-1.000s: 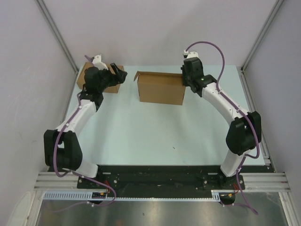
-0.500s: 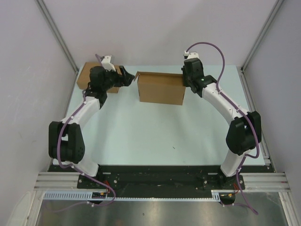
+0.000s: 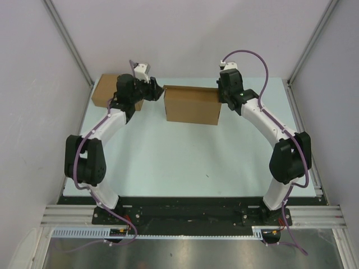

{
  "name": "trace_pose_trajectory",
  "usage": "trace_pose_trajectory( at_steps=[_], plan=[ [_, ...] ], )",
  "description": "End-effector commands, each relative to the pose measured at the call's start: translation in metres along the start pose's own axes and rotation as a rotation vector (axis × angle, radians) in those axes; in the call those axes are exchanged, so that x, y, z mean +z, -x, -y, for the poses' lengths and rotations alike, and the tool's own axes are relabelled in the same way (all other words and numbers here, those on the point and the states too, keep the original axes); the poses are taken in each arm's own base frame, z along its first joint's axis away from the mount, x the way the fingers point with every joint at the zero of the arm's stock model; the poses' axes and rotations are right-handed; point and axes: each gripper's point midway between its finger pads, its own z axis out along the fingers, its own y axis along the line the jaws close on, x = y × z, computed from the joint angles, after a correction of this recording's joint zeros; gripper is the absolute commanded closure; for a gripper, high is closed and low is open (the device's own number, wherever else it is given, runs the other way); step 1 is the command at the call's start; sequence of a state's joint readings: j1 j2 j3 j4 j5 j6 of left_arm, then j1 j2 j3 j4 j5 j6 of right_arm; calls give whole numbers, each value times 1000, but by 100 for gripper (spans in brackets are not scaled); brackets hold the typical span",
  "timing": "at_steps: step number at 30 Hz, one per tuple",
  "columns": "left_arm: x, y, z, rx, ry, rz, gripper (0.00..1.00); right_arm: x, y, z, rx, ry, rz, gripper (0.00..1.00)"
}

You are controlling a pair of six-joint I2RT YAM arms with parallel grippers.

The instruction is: Fold the paper box

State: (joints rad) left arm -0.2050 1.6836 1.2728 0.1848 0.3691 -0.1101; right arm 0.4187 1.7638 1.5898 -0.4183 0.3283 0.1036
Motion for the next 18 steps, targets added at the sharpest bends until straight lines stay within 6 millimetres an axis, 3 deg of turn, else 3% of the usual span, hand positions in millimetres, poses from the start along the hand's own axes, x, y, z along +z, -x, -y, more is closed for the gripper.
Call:
trace_pose_trajectory(
  at_steps=[1,10,13,18],
  plan=[
    [10,7,2,58,-9,7,45,2,17,0,25,7,34,81],
    [24,-1,-3,56,6,-20,44,4,15,1,26,5,28,82],
    [25,1,-4,50,8,-14,48,4,15,0,26,6,28,82],
    [27,4,-2,29,1,-14,65,3,17,-1,24,10,31,83]
  ],
)
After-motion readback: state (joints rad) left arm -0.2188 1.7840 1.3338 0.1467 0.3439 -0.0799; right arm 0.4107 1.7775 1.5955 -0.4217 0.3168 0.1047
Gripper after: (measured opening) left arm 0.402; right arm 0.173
